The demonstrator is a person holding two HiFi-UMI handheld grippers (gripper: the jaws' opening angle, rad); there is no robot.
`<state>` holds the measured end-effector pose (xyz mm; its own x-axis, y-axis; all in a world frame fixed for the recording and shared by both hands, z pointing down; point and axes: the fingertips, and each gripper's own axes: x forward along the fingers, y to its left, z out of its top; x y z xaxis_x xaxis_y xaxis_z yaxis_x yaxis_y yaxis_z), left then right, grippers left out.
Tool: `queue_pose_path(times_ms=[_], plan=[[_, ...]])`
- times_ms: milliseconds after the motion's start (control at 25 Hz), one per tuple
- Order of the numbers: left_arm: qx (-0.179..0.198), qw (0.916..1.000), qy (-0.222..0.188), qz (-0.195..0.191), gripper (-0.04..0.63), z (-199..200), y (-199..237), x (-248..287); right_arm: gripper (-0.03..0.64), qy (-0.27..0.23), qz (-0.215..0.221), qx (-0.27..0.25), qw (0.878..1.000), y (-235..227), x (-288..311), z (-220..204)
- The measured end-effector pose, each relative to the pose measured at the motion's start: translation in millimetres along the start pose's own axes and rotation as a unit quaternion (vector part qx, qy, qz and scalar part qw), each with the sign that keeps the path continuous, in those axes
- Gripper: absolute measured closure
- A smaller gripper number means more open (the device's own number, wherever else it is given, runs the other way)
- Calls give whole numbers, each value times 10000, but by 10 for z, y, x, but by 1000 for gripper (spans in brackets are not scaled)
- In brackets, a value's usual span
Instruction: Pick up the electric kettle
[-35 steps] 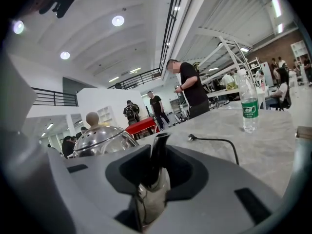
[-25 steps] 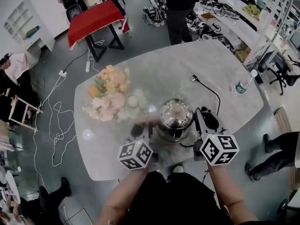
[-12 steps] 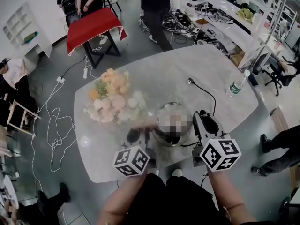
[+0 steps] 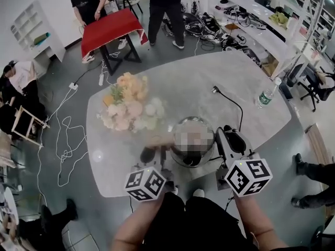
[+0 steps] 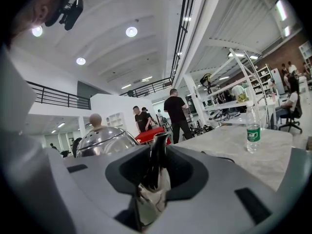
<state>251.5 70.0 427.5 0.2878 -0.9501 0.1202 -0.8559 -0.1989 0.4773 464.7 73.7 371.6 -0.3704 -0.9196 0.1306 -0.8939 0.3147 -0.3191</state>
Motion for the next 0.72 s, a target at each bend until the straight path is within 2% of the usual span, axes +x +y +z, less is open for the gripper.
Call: queue_pose_path(times_ms=[160, 400, 720], plan=[[-19, 10000, -28, 15, 489, -28, -71, -59, 531, -18, 55, -42, 10000, -28, -41, 31], [12, 9996, 175, -232, 489, -105, -136, -201, 530, -95, -123, 23, 9999, 4, -231, 5], [88, 9987, 263, -418, 488, 92, -19, -333, 530, -108, -264, 117, 9995, 282, -326, -10]])
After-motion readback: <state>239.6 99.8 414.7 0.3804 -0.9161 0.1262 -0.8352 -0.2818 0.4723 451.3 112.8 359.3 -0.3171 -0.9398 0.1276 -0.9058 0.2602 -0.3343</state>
